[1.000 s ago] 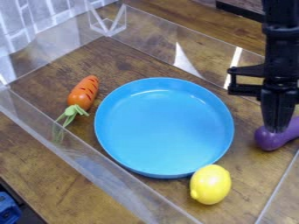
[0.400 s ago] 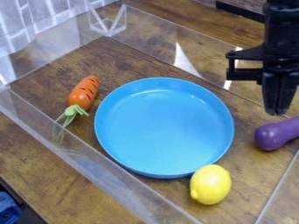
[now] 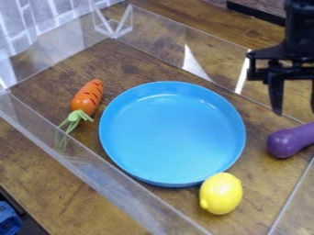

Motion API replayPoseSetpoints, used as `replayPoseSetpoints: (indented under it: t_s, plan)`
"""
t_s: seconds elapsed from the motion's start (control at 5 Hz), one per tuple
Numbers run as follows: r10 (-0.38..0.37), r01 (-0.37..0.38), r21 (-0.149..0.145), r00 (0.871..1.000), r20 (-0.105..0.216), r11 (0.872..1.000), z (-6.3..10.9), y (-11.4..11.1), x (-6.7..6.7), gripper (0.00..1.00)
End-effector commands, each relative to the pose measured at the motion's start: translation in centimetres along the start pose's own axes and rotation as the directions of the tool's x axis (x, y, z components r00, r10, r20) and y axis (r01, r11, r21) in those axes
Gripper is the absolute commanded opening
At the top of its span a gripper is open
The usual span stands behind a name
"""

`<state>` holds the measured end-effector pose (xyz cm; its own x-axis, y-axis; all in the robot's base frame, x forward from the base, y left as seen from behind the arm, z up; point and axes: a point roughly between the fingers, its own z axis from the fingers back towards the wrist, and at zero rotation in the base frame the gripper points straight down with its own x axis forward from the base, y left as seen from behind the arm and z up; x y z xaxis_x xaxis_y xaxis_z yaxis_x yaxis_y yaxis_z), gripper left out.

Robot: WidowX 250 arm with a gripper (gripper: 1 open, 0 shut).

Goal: Put the purple eggplant on the blue tray

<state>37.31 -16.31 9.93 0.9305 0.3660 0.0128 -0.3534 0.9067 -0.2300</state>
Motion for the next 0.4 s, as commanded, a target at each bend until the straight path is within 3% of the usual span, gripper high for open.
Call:
replayPoseSetpoints:
  t_s: [0.0,0.2]
  plan:
    - [0.022,-0.019,-0.050,0.998,0.065,0.999,1.9,-0.9,1.1,1.00]
    - [0.067,-0.064,-0.049,0.995,0.075,0.997,0.2,-1.3,2.0,1.00]
